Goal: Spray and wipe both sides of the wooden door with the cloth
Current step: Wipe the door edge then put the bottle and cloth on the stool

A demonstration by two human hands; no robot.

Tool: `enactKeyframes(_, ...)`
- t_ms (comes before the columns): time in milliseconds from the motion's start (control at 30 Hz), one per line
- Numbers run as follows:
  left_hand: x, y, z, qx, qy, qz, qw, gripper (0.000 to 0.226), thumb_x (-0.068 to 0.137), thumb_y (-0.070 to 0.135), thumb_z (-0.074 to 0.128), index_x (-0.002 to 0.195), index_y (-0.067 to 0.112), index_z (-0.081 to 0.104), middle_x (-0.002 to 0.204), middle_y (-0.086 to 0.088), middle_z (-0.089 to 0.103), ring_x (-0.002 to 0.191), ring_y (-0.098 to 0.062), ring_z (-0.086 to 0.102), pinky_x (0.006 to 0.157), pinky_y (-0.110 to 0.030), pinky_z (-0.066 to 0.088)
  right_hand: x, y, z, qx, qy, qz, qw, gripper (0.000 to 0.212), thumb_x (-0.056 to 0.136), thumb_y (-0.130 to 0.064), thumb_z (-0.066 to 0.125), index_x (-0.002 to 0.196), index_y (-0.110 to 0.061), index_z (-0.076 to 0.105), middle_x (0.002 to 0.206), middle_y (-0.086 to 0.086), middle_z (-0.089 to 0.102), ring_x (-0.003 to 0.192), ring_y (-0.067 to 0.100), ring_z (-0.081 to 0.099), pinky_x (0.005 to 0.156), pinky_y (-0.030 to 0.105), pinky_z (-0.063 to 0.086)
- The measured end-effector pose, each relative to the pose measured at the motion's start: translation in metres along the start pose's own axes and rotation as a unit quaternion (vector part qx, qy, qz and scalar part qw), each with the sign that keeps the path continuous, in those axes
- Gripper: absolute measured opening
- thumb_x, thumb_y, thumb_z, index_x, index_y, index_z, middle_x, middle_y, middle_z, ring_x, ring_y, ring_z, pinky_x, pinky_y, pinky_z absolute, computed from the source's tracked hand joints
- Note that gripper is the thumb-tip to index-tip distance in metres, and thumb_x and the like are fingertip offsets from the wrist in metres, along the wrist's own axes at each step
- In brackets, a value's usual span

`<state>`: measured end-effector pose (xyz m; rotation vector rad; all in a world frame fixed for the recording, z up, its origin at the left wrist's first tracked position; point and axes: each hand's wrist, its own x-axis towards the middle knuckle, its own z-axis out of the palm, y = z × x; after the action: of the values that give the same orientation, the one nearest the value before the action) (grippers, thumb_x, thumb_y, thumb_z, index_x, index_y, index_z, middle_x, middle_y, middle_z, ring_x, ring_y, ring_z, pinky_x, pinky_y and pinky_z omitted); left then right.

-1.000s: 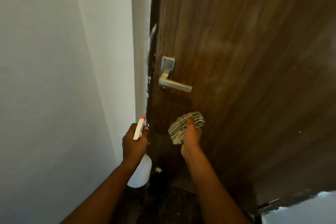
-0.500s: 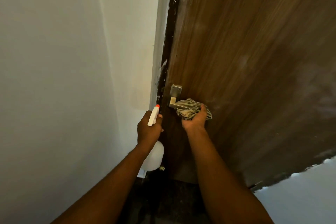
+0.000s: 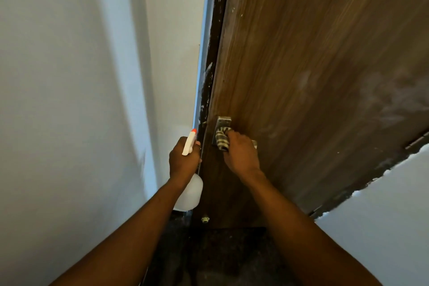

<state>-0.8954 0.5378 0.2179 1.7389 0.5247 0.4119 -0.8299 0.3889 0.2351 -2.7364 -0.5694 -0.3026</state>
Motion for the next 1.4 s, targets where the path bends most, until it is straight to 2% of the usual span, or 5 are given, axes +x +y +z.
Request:
enactKeyframes(233,-0.088,-0.004,-0.034,-0.018,0.003,0.005,1.0,0.03,0.088,0.035,0.059,0.113,0.019,0.055,0.099,-0.007,0.066,0.077,-0.024,0.069,0.066,-0.042,0.06,-0.08,-0.022,-0.032,0.104,0.05,0.117,0.986,0.024,0.091,-0.017,0.062,0.114,-0.015,0.061,0.112,0.005,0.066,0.104,0.022,0.062,0.089,0.036,0.05)
enactKeyframes(467,-0.149,0.006,-0.06,-0.023,-0.002,0.024,0.999,0.024,0.09,0.032,0.057,0.11,0.018,0.055,0.095,-0.009,0.066,0.075,-0.023,0.068,0.067,-0.038,0.06,-0.152,-0.047,-0.065,0.306,0.216,0.323,0.869,0.027,0.09,-0.02,0.067,0.116,-0.012,0.064,0.114,0.004,0.063,0.103,0.02,0.062,0.087,0.032,0.051)
enactKeyframes(733,-0.163,0.027,-0.036,-0.034,-0.065,0.049,0.996,0.023,0.089,0.03,0.06,0.11,0.021,0.057,0.095,-0.006,0.066,0.08,-0.024,0.067,0.073,-0.046,0.059,-0.21,-0.056,-0.076,0.383,0.243,0.407,0.793,0.031,0.092,-0.019,0.064,0.123,-0.014,0.062,0.117,0.0,0.064,0.104,0.015,0.061,0.086,0.021,0.042)
enactKeyframes(1167,-0.207,0.007,0.013,-0.05,-0.203,0.108,0.972,0.023,0.087,0.029,0.061,0.081,0.052,0.057,0.084,-0.007,0.066,0.076,-0.026,0.066,0.069,-0.052,0.055,-0.332,-0.017,-0.133,0.156,0.112,0.415,0.889,0.016,0.095,-0.025,0.061,0.106,-0.016,0.069,0.098,0.002,0.07,0.091,0.019,0.066,0.084,0.03,0.05)
enactKeyframes(1400,-0.244,-0.001,0.051,-0.026,-0.294,0.146,0.944,0.019,0.089,0.018,0.059,0.083,0.036,0.058,0.073,0.003,0.06,0.068,-0.017,0.061,0.06,-0.036,0.051,-0.381,0.008,-0.158,0.101,0.116,0.46,0.874,0.013,0.091,-0.022,0.068,0.103,-0.02,0.072,0.09,0.002,0.073,0.078,0.017,0.067,0.08,0.035,0.056)
